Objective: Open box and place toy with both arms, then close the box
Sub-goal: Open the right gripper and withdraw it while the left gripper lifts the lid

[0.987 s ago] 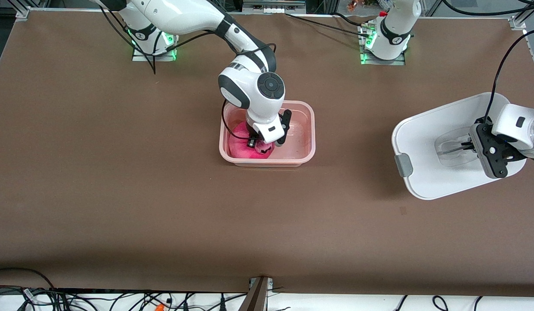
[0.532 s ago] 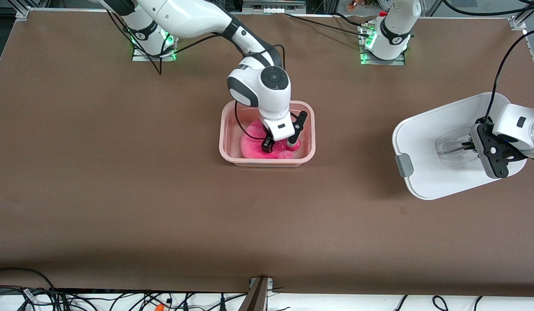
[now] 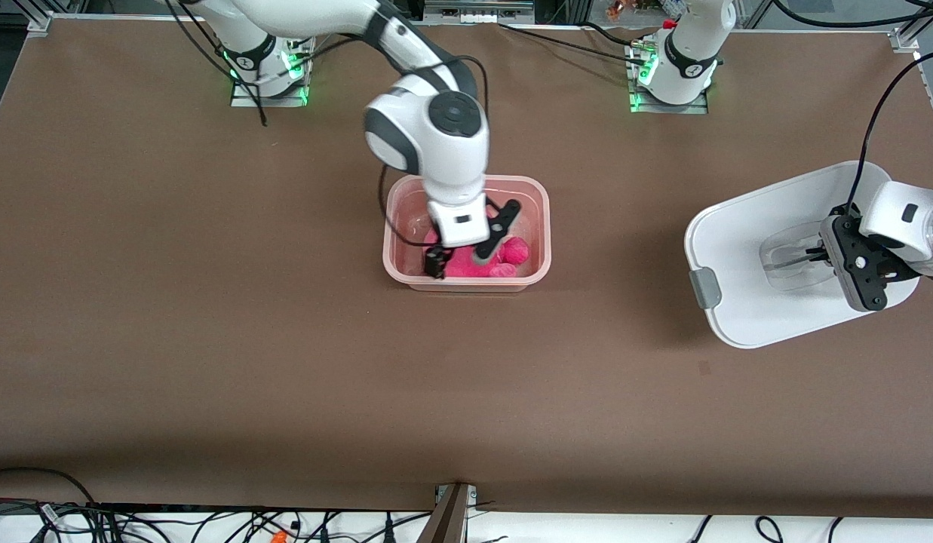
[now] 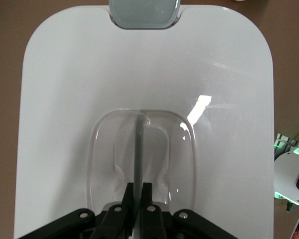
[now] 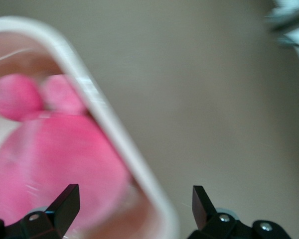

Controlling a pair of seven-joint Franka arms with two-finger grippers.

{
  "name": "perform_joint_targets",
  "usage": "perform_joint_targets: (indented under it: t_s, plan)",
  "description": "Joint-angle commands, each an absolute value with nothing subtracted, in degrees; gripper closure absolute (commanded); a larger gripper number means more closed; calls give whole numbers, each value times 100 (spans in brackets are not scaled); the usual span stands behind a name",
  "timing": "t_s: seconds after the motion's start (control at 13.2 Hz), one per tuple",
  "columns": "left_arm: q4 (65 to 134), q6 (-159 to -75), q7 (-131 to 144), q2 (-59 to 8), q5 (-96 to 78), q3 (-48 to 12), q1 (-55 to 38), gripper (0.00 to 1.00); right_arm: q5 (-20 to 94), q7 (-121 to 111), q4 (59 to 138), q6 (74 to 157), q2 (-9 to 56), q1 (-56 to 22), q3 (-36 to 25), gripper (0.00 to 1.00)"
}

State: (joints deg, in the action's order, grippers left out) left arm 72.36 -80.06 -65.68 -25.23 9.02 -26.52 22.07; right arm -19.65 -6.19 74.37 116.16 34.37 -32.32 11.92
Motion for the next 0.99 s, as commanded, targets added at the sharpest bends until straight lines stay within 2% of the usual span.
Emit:
perform_joint_targets:
  t_s: [0.0,0.15,0.3,0.38,0.53,0.68,0.84,0.91]
  plan:
    - [7145,-7893,-6697,-2531,800,-2724,2127,100,-1532,-554,7629,11025,2612,-2691,1030,0]
    - [7189,-7840,-6872,-2531,800,-2847,1847,100,-996,-493,7655,10453,2069,-2453,661,0]
    - [7251,-7814,-7327,-2618,800,-2970,1357,100,-242,-474,7865,9829,1524,-2443,-84,0]
    - [7303,-7831,-7513,-2715,800,-2971,997,100,-11,-475,8162,9730,1129,-2443,-497,0]
    - [7304,-7997,-7454,-2838,660,-2979,503,100,52,-448,8908,9721,399,-2452,-947,0]
    - [7304,-8418,-7462,-2926,352,-2979,12,100,202,50,9403,9756,-42,-2452,-1456,0]
    - [7295,-8830,-7305,-2927,421,-2944,-639,100,176,115,9483,9590,-158,-2174,-1512,0]
    - [7330,-9129,-7043,-2918,439,-2962,-868,100,150,19,9483,9563,-167,-1805,-1285,0]
